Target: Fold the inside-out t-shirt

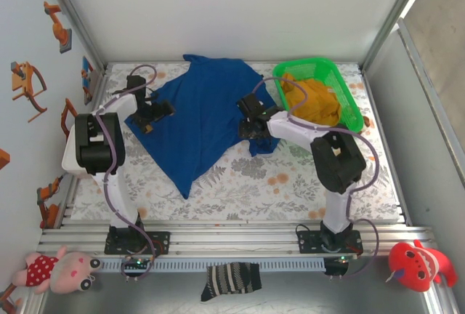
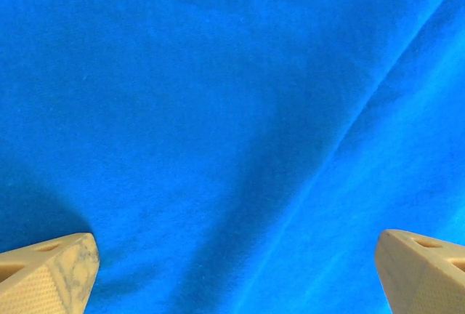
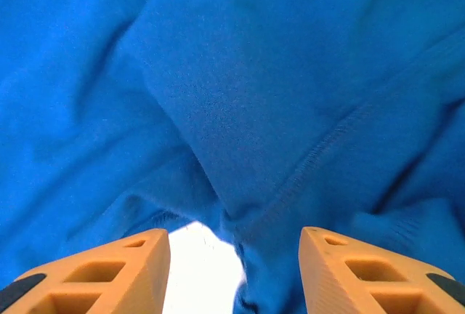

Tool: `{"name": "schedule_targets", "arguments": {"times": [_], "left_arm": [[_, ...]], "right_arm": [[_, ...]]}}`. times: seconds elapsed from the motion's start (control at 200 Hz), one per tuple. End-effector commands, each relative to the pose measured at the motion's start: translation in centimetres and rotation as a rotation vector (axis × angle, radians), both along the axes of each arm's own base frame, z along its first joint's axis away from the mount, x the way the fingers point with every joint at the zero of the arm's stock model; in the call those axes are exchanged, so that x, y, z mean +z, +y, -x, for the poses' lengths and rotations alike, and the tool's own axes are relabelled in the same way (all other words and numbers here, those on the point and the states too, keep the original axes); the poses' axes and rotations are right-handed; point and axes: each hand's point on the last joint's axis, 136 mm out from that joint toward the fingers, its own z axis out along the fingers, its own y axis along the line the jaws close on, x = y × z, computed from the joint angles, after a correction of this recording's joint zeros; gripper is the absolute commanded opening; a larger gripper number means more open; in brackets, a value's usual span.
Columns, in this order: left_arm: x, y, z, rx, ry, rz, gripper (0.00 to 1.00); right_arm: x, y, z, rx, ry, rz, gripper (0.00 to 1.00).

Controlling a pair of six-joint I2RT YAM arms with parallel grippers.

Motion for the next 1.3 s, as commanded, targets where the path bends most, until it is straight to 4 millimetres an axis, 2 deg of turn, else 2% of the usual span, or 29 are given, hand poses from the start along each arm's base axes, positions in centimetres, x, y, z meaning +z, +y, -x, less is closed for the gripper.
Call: {"name": "schedule_targets", "arguments": {"times": [0.0, 0.14, 0.27, 0.421, 0.566, 0.701, 0.821, 0.956, 1.052, 1.122, 1.197, 1.297], "left_arm": [[-1.4, 0.2, 2.3, 0.057, 0.083, 0.056, 0.97], [-1.8, 0.1, 4.0, 0.100, 0.101, 0.102, 0.97], [-2.0, -0.3, 5.4, 0.158, 0.112, 0.153, 0.97], [-1.9, 0.4, 7.5, 0.242, 0.125, 0.146, 0.97], [-1.1, 1.5, 10.2, 0.309, 0.119, 0.112, 0.97], [-1.1, 1.9, 13.7, 0.376, 0.135, 0.109, 0.97], [-1.6, 1.4, 17.3, 0.437, 0.154, 0.143, 0.97], [-0.8, -0.1, 20.3, 0.450, 0.124, 0.167, 0.97], [0.9, -1.1, 21.2, 0.424, 0.075, 0.155, 0.97], [3.0, -1.7, 20.8, 0.392, 0.012, 0.153, 0.97], [5.6, -1.9, 19.4, 0.351, -0.065, 0.163, 0.97], [8.8, -2.1, 16.8, 0.271, -0.159, 0.129, 0.97]], "right_arm": [[-0.2, -0.1, -1.2, -0.094, 0.015, -0.046, 0.49], [-2.3, -1.0, -2.1, -0.159, 0.077, -0.067, 0.49], [-4.3, -1.0, -2.5, -0.177, 0.138, -0.065, 0.48], [-5.6, -1.3, -3.1, -0.176, 0.176, -0.026, 0.48], [-5.8, -2.2, -4.6, -0.174, 0.191, 0.001, 0.48], [-5.5, -3.4, -6.4, -0.170, 0.202, 0.025, 0.48], [-5.1, -3.9, -8.5, -0.162, 0.204, 0.016, 0.48], [-4.8, -3.7, -10.9, -0.131, 0.192, -0.022, 0.48], [-3.6, -2.3, -12.5, -0.052, 0.162, -0.079, 0.48], [-1.2, -0.8, -13.1, 0.026, 0.117, -0.141, 0.48], [2.2, -0.1, -13.1, 0.070, 0.052, -0.195, 0.48], [6.6, 0.4, -11.9, 0.092, -0.019, -0.264, 0.49]]}}
